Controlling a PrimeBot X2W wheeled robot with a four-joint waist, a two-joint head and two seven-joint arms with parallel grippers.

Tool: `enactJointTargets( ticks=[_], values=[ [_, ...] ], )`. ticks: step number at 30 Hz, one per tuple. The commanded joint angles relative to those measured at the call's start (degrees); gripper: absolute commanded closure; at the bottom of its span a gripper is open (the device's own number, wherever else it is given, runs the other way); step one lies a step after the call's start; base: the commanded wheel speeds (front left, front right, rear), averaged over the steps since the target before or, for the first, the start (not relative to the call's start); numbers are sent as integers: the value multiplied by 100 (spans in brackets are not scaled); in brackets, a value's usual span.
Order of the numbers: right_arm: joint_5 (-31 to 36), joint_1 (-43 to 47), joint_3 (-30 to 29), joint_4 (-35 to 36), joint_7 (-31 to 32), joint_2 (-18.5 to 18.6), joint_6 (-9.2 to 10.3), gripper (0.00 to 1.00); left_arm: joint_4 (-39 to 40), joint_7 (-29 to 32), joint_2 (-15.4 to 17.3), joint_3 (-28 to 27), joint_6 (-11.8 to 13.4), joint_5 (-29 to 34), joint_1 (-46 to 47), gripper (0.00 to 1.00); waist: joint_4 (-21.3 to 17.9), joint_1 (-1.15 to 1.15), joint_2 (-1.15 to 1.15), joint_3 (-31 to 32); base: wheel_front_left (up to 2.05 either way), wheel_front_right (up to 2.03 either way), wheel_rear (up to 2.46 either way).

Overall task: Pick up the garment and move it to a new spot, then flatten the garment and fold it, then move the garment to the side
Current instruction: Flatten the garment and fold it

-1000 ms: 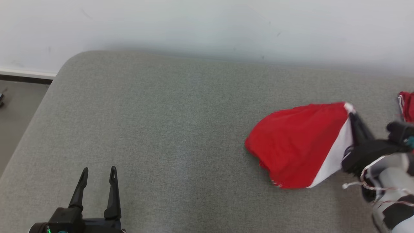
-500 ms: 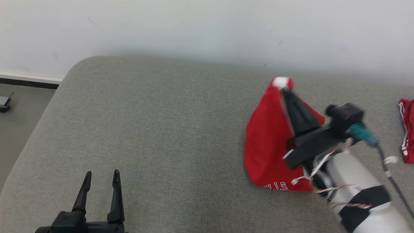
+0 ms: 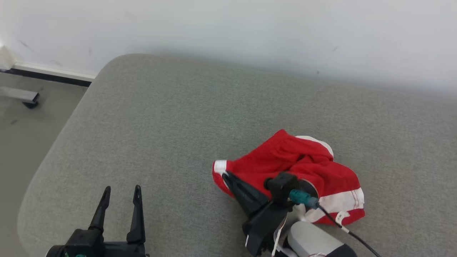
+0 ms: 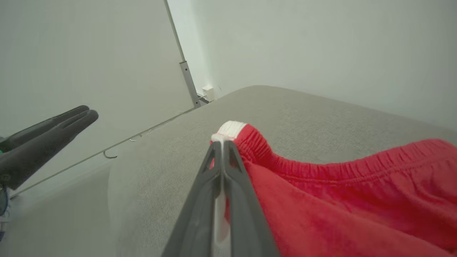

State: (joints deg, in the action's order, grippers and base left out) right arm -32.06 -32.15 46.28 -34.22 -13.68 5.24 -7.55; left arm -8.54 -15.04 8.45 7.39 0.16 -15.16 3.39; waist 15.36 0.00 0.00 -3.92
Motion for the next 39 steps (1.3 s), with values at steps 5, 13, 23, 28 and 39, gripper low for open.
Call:
enactJointTargets(
  ticks=[5, 13, 23, 28, 39],
  values=[
    [-110, -15, 172, -376, -105, -102, 15, 0, -74, -19, -61, -21, -58, 75, 73, 0, 148, 0, 0, -23, 0, 0, 0],
    [-3, 32, -494, 108, -151, 176, 15, 0, -80, -19, -16, -159, -54, 127, -115, 0, -164, 0, 0, 168, 0, 0, 0],
    [685, 904, -2020, 1371, -145, 610, 15, 0, 38, -19, 65, -248, -19, 175, -309, 0, -723, 0, 0, 294, 0, 0, 0],
    [928, 1522, -2604, 1885, -144, 785, 15, 0, 107, -19, 92, -256, 29, 218, -355, 0, -989, 0, 0, 264, 0, 0, 0],
    [1134, 2556, -3414, 2611, -145, 784, 15, 0, 190, -16, 221, -302, 76, 200, -435, 0, -1503, 0, 0, 210, 0, 0, 0]
  ],
)
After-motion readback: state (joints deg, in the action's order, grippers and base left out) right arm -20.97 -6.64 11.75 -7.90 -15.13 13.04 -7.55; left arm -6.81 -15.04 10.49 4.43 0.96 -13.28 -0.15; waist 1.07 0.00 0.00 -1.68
